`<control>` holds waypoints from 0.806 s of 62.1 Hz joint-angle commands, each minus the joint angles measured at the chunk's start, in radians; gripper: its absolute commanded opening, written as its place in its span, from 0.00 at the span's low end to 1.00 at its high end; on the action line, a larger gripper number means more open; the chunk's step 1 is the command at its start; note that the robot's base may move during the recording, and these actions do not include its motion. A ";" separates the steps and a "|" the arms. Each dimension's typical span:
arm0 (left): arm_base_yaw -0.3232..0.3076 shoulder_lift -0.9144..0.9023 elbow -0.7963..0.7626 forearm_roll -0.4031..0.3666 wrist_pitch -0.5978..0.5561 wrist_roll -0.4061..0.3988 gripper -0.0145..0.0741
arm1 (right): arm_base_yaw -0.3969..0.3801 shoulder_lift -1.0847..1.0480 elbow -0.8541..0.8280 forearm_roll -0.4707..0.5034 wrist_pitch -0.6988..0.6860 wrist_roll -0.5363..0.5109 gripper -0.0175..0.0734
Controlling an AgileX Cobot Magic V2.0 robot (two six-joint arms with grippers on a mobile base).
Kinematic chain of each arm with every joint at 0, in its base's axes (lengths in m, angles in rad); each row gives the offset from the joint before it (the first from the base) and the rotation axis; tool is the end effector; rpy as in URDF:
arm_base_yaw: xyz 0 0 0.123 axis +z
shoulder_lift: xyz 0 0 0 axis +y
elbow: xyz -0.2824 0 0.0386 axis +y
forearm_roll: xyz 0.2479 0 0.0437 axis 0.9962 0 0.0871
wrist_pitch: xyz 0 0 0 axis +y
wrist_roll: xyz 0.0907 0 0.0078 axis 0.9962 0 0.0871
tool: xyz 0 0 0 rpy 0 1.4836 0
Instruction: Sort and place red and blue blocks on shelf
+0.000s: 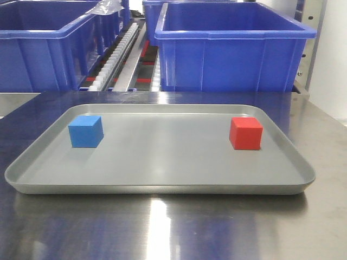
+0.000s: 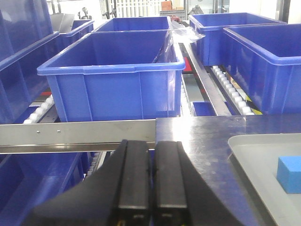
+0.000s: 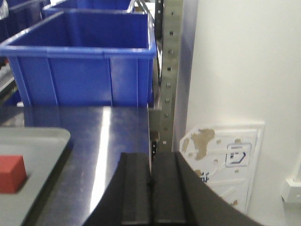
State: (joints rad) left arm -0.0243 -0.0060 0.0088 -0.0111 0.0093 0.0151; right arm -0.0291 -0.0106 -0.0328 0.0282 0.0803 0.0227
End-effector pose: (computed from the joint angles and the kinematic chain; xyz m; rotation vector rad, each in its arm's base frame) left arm 0.0562 -0.0014 0.2096 0.0212 1.4956 -0.0164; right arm 0.0539 -0.0014 0.2175 0.0589 1.5194 0.0191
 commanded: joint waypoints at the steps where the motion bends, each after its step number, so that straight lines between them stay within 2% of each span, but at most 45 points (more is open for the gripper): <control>1: -0.003 -0.019 0.044 -0.002 -0.079 -0.008 0.30 | -0.009 -0.013 -0.097 -0.001 -0.034 -0.006 0.25; 18: -0.003 -0.019 0.044 -0.002 -0.079 -0.008 0.30 | -0.009 0.190 -0.322 0.003 0.055 -0.006 0.25; 30: -0.003 -0.019 0.044 -0.002 -0.079 -0.008 0.30 | -0.008 0.384 -0.419 0.138 0.103 -0.006 0.25; 38: -0.003 -0.019 0.044 -0.002 -0.079 -0.008 0.30 | -0.007 0.526 -0.476 0.150 0.221 -0.006 0.25; 44: -0.003 -0.019 0.044 -0.002 -0.079 -0.008 0.30 | 0.018 0.634 -0.522 0.150 0.304 -0.005 0.25; 50: -0.003 -0.019 0.044 -0.002 -0.079 -0.008 0.30 | 0.081 0.751 -0.564 0.149 0.343 -0.005 0.25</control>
State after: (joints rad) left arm -0.0243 -0.0060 0.0088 -0.0111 0.0093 0.0151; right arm 0.0143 0.6668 -0.5354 0.1671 0.4577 0.0227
